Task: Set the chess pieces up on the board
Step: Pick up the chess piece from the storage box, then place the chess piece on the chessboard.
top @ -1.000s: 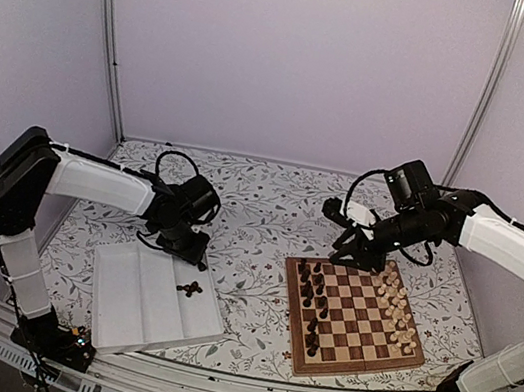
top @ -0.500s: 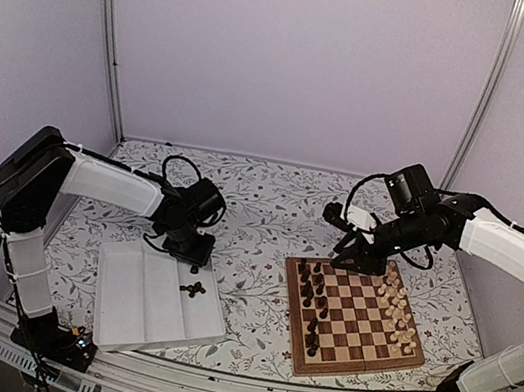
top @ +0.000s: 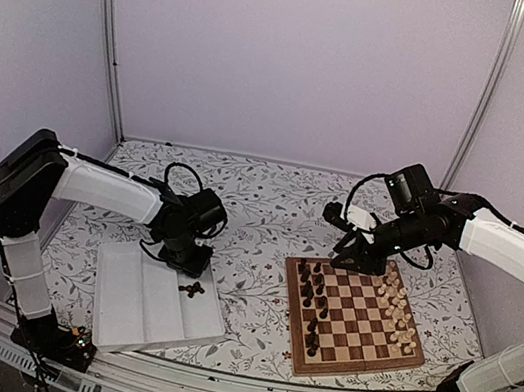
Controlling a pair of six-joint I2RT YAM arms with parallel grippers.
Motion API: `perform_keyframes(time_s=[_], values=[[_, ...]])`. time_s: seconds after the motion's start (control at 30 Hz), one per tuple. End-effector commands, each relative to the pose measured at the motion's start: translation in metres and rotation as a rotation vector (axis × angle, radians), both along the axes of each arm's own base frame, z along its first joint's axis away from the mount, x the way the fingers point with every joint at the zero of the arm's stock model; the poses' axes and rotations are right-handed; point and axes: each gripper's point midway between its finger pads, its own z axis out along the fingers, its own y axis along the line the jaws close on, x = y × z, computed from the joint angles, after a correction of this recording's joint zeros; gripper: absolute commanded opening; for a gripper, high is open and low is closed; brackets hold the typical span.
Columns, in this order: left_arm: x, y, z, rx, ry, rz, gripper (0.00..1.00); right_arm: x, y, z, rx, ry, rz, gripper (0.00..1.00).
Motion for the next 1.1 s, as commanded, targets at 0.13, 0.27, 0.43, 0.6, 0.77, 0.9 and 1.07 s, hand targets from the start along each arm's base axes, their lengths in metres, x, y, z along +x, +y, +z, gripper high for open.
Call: perform_keyframes(time_s=[0.13,0.27,0.43,0.6,0.77,0.9,1.07], values=[[-0.010,0.012,-0.018,0.062,0.061,-0.009,0.25,0.000,0.005,0.010,0.026,-0.015,0.003,0.37],[-0.005,0.014,-0.003,0.073,0.009,-0.019,0.13,0.002,0.007,0.020,0.043,-0.024,-0.004,0.36],[0.004,-0.002,0.072,-0.032,-0.241,-0.157,0.07,0.013,0.022,0.059,0.131,-0.056,-0.005,0.37],[-0.014,-0.052,0.155,-0.299,-0.515,-0.415,0.07,0.012,0.047,0.087,0.257,0.024,0.034,0.39],[-0.041,-0.095,0.198,-0.482,-0.687,-0.589,0.08,0.002,0.072,0.100,0.359,0.216,0.107,0.48],[-0.052,-0.128,0.208,-0.532,-0.740,-0.670,0.08,-0.008,0.088,0.104,0.419,0.397,0.183,0.52],[-0.058,-0.158,0.206,-0.534,-0.737,-0.718,0.09,-0.016,0.102,0.102,0.440,0.517,0.227,0.55]])
